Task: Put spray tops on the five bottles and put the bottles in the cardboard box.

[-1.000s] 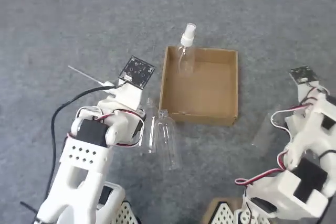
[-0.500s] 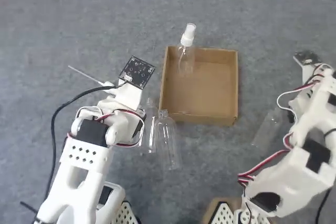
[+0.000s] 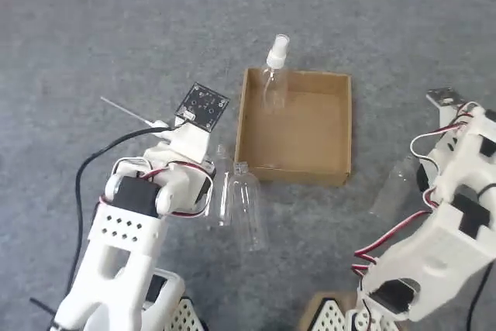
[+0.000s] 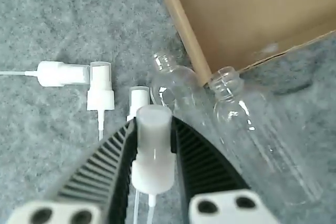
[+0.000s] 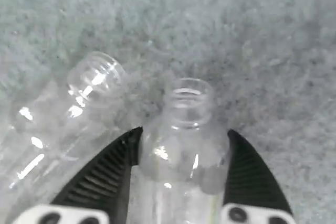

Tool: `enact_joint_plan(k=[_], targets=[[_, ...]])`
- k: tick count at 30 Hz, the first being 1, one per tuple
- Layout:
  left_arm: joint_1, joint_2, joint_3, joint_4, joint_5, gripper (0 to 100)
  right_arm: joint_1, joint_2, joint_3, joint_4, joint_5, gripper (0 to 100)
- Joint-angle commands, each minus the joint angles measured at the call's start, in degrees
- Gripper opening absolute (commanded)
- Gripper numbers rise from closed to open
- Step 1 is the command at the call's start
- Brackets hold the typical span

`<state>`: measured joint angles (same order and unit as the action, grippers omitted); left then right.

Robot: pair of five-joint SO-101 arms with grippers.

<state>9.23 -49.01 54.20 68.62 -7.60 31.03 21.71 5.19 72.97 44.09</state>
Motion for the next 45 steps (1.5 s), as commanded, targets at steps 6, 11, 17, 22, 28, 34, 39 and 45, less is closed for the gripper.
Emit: enact_joint_plan(k=[6, 11, 17, 22, 28, 34, 39, 45], targets=[[0.09, -2.29, -0.75, -1.58, 0.62, 1, 1.01, -5.58, -8.26, 4.18, 1.67, 1.1], [0.09, -2.37, -4.26, -1.49, 0.62, 1, -0.57, -16.84, -10.73, 9.54, -1.93, 0.6], [0.09, -2.37, -13.41, 1.49, 0.88, 1, -9.19, -34.86, -3.96, 10.95, -8.79, 0.6], [0.09, -2.37, -24.48, 6.33, 1.67, 1, -25.54, -51.74, 5.89, 10.51, -16.26, 0.6], [-4.66, -2.37, -37.93, 9.41, 6.86, 1, -49.01, -64.22, 15.12, 5.76, -26.46, 0.6], [-11.43, -7.56, -45.93, 8.97, 11.08, 1, -64.31, -66.77, 27.16, -8.04, -31.65, 0.6], [-11.52, -13.27, -46.2, 4.57, 17.14, 1, -73.1, -66.86, 35.87, -19.47, -33.14, 0.6], [-11.25, -15.12, -39.43, -4.92, 23.65, 1, -79.96, -67.3, 40.97, -24.4, -32.7, 0.9]])
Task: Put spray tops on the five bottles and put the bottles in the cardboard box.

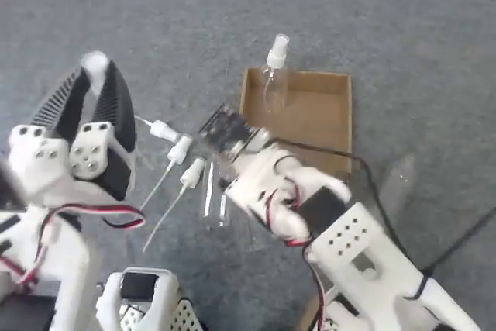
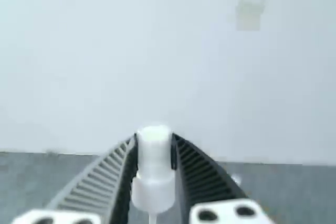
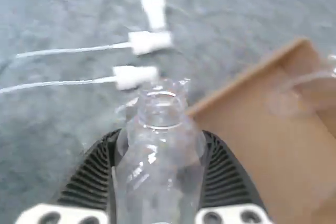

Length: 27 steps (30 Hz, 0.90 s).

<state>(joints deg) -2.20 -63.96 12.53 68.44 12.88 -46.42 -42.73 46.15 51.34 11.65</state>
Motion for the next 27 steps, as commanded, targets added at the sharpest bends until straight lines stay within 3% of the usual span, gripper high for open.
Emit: enact_joint_plan(k=[1, 13, 27], targets=[[0.18, -0.18, 3.82, -6.51, 4.04, 1, -3.03, -2.86, 0.53, -3.3, -0.26, 0.9], [3.6, -0.62, 15.34, -14.86, 6.95, 1, -3.65, -2.86, 5.54, -16.31, -0.7, 0.7], [4.92, -0.62, 22.2, -18.46, 9.41, 1, -3.65, -2.95, 7.12, -17.19, -0.79, 0.6]])
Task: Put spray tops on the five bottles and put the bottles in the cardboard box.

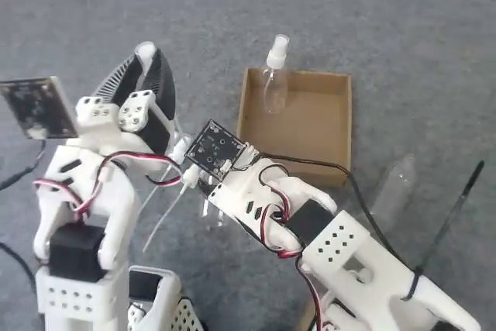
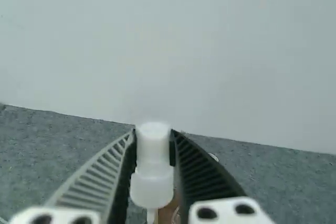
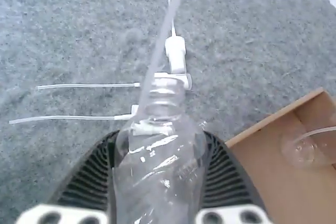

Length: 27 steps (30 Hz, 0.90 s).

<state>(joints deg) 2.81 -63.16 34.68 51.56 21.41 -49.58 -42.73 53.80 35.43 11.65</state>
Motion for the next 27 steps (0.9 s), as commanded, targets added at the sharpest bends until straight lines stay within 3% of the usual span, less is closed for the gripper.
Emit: enact_joint_plan(k=[1, 9, 15, 27], targets=[[-0.09, -1.41, 0.22, -1.49, 0.88, 1, -0.48, -2.95, -0.53, -1.1, -0.79, 0.6], [-0.97, -1.41, -3.82, -1.58, 0.44, 1, -0.31, -2.95, -0.44, -1.36, -0.26, 0.6], [-6.15, -1.41, -7.78, -1.58, 0.7, 1, -0.48, -2.95, 0.62, -5.58, -0.79, 0.6], [-5.71, -1.41, -1.01, -2.81, 0.79, 1, -2.86, -2.95, 2.73, -9.71, -0.7, 0.6]])
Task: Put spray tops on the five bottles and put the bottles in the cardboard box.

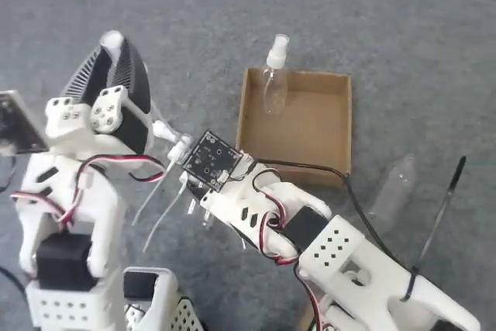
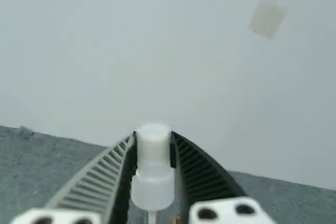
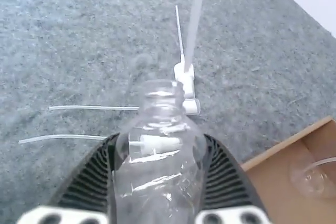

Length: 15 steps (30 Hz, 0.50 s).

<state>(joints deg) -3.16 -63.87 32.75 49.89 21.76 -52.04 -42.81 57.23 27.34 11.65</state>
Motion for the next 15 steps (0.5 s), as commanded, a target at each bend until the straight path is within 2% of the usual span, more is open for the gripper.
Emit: enact_joint_plan(k=[1, 7, 15], targets=[[0.26, -0.79, 1.71, -1.05, 0.53, 1, -0.31, -2.86, -0.7, -1.71, -0.7, 0.6], [1.76, -1.23, 1.36, 2.9, 0.53, 1, -0.13, -2.86, -0.7, -1.8, -0.7, 0.6], [3.43, -8.79, 1.63, 4.75, 0.44, 1, -0.13, -2.86, -0.7, -1.8, -0.7, 0.6]])
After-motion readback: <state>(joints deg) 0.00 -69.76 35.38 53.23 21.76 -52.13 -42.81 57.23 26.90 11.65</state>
